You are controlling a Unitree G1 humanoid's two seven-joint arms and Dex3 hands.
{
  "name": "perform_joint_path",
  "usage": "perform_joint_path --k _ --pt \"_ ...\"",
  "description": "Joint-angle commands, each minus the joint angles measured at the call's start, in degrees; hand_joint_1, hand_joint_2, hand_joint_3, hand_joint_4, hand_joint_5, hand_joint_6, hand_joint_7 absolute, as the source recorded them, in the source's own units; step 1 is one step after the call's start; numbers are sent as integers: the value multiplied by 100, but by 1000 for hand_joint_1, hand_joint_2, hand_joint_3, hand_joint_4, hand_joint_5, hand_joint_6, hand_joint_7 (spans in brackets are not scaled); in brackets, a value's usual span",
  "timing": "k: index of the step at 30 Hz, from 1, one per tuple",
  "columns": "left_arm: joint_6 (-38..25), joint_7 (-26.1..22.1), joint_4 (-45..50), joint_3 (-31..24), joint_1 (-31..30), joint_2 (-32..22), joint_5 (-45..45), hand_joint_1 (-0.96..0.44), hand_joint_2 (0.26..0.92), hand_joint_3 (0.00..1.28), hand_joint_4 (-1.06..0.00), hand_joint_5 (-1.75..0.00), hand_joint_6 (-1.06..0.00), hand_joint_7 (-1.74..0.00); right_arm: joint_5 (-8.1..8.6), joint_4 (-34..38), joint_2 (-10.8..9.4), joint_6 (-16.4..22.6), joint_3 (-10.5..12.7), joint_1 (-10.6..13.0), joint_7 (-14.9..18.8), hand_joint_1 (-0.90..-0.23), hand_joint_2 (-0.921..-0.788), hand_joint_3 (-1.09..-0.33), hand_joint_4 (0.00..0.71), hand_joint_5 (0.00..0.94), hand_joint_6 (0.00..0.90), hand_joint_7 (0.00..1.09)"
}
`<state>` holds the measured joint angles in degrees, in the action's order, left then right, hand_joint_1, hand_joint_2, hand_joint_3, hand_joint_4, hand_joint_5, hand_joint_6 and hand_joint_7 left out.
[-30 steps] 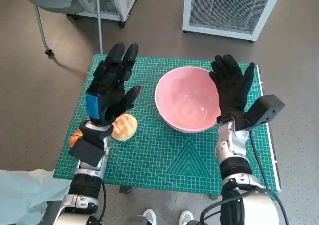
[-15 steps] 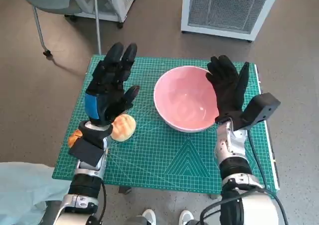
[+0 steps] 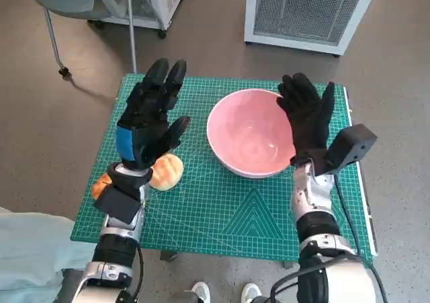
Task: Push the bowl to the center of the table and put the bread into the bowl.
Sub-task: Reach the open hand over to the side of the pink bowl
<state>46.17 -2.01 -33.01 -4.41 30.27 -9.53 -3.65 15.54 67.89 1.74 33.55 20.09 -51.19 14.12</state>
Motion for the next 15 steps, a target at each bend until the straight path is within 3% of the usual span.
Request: perform_joint_path --k 1,15 --pt "59 83 -41 -64 51 -91 -23 -292 921 251 -359 -1 -496 -26 1 -136 97 216 34 178 18 -476 -921 -792 248 2 114 383" --pt "138 191 -228 -31 98 -97 -58 -289 921 250 -368 -4 -493 -22 -152 -102 354 799 -32 260 -147 -477 -921 -810 263 9 129 404"
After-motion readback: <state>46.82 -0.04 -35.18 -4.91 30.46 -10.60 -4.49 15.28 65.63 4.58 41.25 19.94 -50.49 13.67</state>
